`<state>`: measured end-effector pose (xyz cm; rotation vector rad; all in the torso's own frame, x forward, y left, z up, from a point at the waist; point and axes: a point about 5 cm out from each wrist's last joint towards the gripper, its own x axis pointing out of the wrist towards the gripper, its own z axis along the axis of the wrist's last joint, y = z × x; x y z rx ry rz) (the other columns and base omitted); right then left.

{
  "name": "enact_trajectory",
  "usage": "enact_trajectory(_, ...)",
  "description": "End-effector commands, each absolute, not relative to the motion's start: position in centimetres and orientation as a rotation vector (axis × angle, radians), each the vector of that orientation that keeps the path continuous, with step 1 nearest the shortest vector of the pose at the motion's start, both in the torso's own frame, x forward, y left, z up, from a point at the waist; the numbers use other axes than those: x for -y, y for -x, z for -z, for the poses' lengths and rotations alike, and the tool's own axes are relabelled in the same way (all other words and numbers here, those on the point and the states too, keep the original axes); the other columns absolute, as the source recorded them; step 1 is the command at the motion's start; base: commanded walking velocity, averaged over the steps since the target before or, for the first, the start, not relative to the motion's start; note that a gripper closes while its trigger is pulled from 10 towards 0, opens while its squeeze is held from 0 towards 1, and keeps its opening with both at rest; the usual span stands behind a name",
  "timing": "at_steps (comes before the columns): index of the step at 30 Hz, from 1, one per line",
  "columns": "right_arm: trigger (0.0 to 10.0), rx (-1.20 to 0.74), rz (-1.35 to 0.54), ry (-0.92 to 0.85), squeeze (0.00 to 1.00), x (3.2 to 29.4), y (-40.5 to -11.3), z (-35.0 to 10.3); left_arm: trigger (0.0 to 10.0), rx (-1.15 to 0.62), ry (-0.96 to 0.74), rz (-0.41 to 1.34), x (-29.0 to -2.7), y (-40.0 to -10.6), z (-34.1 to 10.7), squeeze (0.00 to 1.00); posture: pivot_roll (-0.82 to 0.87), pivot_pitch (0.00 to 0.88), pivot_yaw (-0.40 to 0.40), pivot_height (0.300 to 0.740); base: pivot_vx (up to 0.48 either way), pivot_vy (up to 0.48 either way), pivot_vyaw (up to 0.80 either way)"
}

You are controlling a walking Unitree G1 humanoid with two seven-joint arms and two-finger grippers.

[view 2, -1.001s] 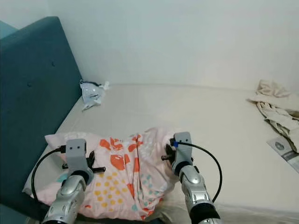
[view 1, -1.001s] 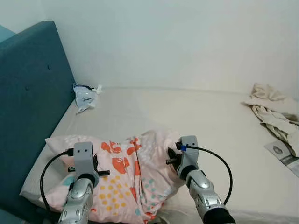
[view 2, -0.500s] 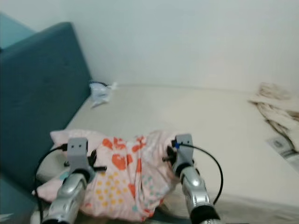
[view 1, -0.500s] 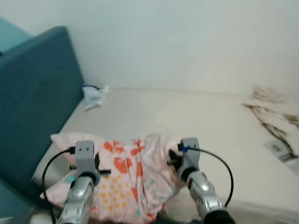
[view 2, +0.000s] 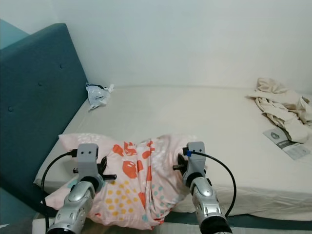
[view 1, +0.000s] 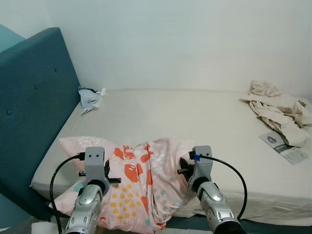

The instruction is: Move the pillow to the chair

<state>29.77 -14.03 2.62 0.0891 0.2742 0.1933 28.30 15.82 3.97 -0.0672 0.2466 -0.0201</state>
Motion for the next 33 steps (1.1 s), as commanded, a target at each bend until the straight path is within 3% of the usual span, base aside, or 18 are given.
enact_trajectory(1,10.0,-0.236,-0.219,-0.097,0.0,13.3,-30.1,-3.3,10.0,-0.228,0.033,0.063,-15.3,-29.0,-4.6,0.0,0.03,0.04,0.029,0.74,0.0,0.0,0.0)
enact_trajectory(5,10.0,-0.24,-0.22,-0.094,0.0,13.3,-30.2,-3.3,10.0,-0.232,0.024,0.057,-15.3,-29.0,-4.6,0.0,0.03,0.04,0.024,0.74,0.0,0.0,0.0)
enact_trajectory(11,10.0,-0.247,-0.227,-0.087,0.0,13.2,-30.2,-3.3,10.0,-0.253,-0.021,0.065,-15.1,-28.9,-4.3,0.0,0.04,0.044,0.019,0.74,0.0,-0.48,0.0)
enact_trajectory(33,10.0,-0.271,-0.204,-0.044,0.0,13.5,-30.3,-3.0,10.0,-0.321,-0.008,-0.006,-15.9,-28.5,-2.9,0.0,0.04,0.037,0.012,0.74,0.0,0.0,-0.07)
